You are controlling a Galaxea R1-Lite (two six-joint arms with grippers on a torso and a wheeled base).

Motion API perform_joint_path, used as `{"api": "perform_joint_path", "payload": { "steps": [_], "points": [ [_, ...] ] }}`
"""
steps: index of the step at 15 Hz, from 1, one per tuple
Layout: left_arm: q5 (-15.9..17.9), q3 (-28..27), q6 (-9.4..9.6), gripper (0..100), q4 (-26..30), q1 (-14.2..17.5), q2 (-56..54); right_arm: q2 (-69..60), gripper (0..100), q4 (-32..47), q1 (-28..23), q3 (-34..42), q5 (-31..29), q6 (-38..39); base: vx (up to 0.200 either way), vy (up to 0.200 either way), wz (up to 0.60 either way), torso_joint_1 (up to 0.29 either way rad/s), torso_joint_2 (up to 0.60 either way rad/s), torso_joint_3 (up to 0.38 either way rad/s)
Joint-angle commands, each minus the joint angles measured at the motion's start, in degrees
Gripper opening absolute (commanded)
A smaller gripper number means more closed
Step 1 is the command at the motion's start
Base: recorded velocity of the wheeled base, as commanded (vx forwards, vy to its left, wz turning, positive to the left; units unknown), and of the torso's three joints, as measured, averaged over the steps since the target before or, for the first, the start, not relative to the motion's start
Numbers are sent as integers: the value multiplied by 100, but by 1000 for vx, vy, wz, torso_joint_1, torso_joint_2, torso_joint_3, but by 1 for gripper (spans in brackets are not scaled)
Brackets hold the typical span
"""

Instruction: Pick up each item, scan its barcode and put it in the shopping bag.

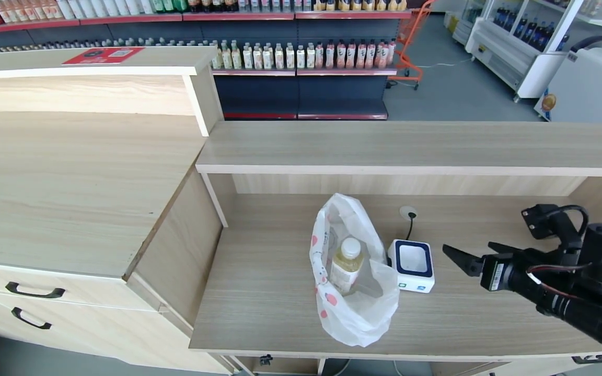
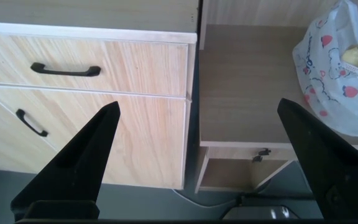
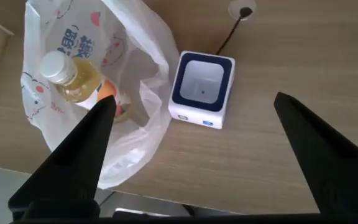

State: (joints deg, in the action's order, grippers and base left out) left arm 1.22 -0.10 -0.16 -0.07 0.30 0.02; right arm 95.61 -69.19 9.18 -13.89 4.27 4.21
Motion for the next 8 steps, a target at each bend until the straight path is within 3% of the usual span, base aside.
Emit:
{"api": "perform_joint_path", "payload": {
  "steps": [1,6,8],
  "points": [
    [1,1,-2,100,-1,5,-2,-1959,100,46,-689,1389,-945,1,0,0,0,0,0,0],
    [1,1,-2,100,-1,5,-2,-6810,100,5206,-584,1389,-1130,-25,0,0,0,0,0,0],
    [-8,1,-98,100,-1,-4,-2,-8919,100,7016,-566,1318,-1086,-60,0,0,0,0,0,0]
  ]
}}
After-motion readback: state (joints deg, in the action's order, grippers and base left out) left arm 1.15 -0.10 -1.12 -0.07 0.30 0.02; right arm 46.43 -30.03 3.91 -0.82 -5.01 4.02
